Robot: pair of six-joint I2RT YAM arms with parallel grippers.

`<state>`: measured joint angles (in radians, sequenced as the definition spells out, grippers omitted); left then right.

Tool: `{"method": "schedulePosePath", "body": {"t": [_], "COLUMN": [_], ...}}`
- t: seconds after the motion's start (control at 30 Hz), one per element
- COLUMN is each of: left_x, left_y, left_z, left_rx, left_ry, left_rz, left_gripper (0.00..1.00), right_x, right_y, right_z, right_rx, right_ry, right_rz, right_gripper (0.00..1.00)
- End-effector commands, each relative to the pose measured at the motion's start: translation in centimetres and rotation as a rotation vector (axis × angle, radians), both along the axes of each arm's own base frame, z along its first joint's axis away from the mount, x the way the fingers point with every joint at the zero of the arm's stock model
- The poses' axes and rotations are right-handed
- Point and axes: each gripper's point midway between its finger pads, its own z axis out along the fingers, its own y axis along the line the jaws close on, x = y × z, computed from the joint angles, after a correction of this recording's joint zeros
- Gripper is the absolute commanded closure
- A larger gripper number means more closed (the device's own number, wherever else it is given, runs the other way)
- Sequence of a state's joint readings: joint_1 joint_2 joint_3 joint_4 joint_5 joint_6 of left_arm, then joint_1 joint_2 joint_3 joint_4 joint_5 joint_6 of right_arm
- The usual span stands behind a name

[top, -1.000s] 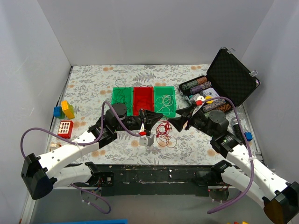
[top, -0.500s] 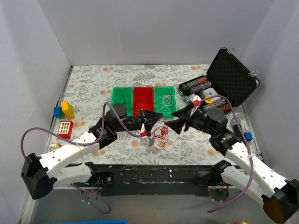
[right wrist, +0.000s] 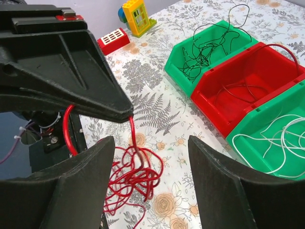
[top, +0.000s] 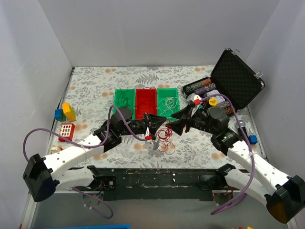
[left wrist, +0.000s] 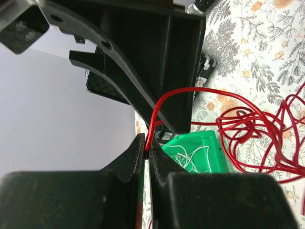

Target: Untangle the cables

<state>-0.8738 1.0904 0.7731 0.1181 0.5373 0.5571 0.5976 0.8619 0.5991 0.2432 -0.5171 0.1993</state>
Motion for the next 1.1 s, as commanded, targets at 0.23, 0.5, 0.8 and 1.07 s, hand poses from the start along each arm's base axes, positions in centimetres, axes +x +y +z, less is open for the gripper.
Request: {"method": "schedulePosePath", "body": {"t": [0.23, 0.5, 0.8, 1.07], "left_x": [-2.8, -1.6, -1.7, -1.9], "left_y": [-2.3, -2.3, -0.9, 0.7], "left_z": [7.8, 16.0, 25.5, 31.7], "left_rx": [-0.165, -0.413, -0.585, -0.687], "left_ry": [0.025, 0.050, -0.128, -0.237], "left_rz": [-0.073, -0.011, 0.004, 0.038], "left_gripper": [1.00, 1.00, 1.00, 1.00], "right_x": [1.2, 0.7, 0.4, 0.4], "right_y": [2.2, 2.3, 0.4, -0.2], "right_z": [2.7, -0.4, -9.0, -12.1], "right_rx": [0.106, 0.087, -0.060, -0.123], "right_ry": [-0.045, 0.035, 0.166, 0.223], "right_rz": [0.069, 0.081, -0.009, -0.065], "right_gripper": [0.39, 0.61, 0.53, 0.55]}}
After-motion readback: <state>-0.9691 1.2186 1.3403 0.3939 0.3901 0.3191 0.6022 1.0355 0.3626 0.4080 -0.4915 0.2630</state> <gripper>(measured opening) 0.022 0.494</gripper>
